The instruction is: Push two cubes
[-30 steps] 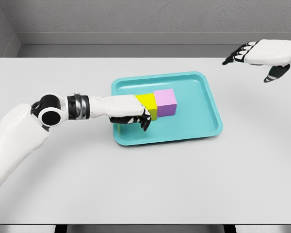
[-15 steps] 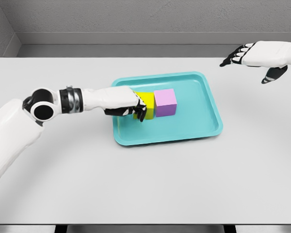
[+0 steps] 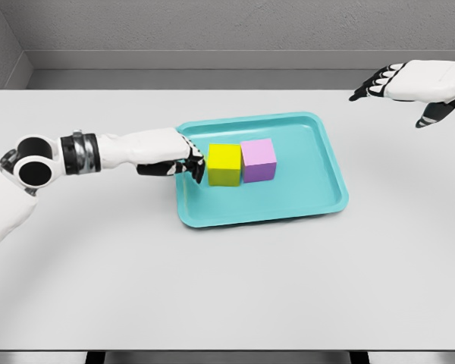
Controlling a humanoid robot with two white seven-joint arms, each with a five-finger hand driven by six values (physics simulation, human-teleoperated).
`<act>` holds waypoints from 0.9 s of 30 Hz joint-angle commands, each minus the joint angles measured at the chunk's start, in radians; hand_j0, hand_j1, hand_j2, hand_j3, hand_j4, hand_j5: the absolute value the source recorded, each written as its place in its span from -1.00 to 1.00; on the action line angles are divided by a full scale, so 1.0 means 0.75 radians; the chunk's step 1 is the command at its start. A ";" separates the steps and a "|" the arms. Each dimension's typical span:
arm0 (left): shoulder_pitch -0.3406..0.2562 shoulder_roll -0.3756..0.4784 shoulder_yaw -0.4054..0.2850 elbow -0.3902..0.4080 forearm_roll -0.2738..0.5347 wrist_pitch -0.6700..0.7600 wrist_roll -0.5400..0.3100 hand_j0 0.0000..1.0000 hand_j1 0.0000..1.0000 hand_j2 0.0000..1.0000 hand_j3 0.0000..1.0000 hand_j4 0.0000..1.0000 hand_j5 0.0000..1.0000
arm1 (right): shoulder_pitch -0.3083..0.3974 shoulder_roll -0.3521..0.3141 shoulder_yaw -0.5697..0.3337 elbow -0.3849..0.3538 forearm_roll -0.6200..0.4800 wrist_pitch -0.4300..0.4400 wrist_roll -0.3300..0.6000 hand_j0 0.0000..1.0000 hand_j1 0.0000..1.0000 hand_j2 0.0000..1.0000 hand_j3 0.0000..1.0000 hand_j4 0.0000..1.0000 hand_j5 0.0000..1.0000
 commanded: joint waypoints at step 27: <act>-0.014 -0.177 0.009 0.172 -0.057 0.003 0.000 -0.28 -0.28 -0.28 -0.28 -0.28 -0.28 | -0.004 0.007 0.049 -0.018 -0.005 0.003 -0.001 1.00 1.00 1.00 1.00 1.00 1.00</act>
